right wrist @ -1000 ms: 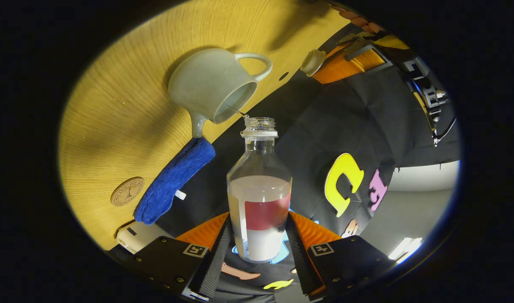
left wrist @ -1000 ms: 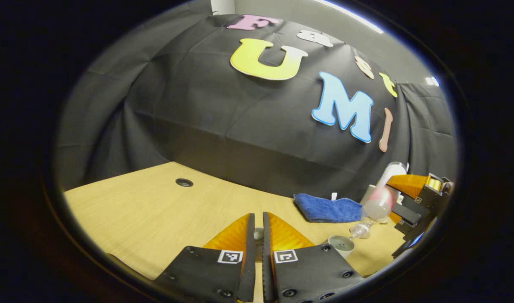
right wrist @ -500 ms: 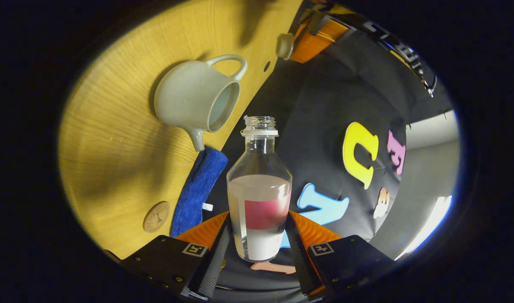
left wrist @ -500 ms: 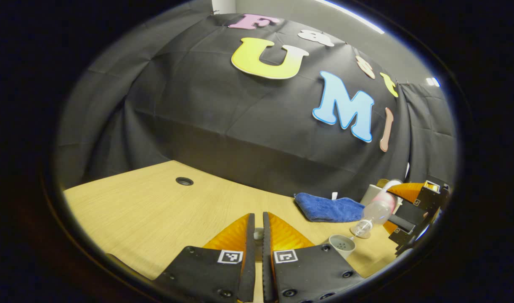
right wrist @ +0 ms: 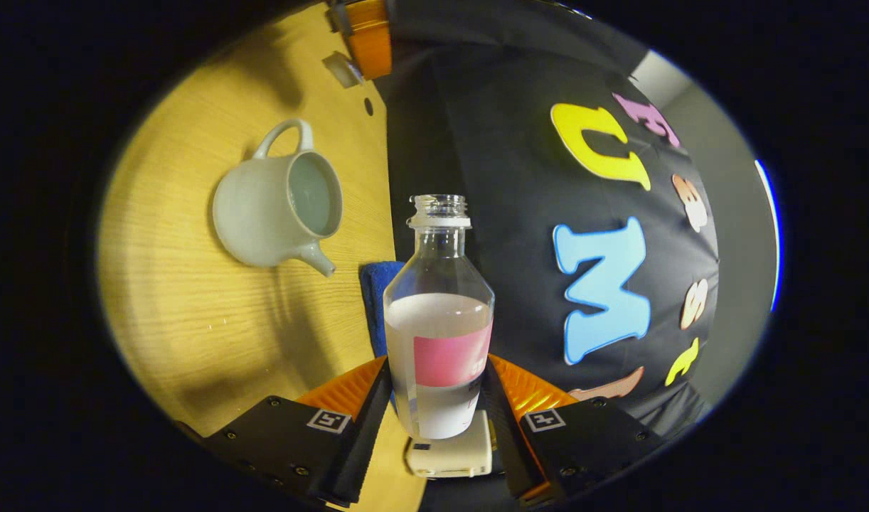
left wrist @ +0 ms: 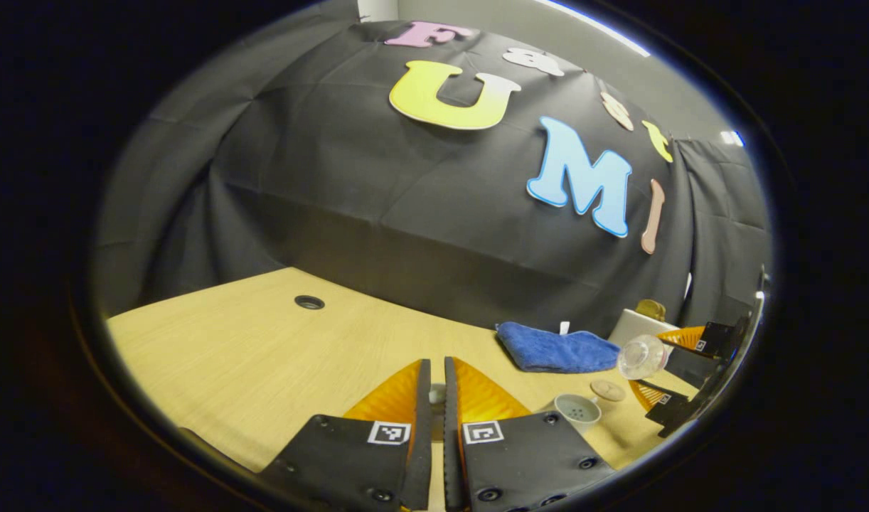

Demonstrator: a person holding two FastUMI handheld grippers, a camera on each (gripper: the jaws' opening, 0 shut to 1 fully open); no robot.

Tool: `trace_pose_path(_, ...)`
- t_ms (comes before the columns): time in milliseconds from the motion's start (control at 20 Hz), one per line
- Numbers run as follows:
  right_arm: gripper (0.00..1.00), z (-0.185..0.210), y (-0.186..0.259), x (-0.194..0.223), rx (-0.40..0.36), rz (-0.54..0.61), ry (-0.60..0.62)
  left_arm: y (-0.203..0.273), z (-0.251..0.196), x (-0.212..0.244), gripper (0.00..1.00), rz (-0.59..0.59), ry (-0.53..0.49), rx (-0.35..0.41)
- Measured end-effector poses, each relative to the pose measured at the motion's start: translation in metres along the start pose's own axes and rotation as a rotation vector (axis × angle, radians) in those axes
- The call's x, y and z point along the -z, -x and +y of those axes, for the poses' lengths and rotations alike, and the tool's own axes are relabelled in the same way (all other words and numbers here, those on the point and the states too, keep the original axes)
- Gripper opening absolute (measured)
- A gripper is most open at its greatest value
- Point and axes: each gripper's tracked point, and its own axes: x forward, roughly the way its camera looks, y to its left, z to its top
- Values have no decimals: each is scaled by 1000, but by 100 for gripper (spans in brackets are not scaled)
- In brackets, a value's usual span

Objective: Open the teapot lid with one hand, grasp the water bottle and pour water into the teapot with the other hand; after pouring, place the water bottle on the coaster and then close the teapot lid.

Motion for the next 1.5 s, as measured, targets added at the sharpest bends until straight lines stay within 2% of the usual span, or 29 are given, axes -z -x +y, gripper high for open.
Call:
trace_pose_path(300, 74, 0, -8, 30, -56, 66, -376, 2, -2, -4, 15, -14, -8, 14)
trace_pose_path(800, 74, -8, -34, 74, -67, 103, -1009, 2, -6, -4, 13, -18, -61, 42)
trace_pose_path(950, 74, -12, -45, 77, -41, 77, -1110, 0, -7, -4, 13, -15, -83, 47)
trace_pose_path(1100, 74, -6, -56, 75, -53, 58, -1217, -4, -16, -2, 14, -9, -84, 52)
trace_pose_path(1500, 74, 6, -70, 88, -42, 98, -1276, -5, -18, 4, 13, 1, -91, 55)
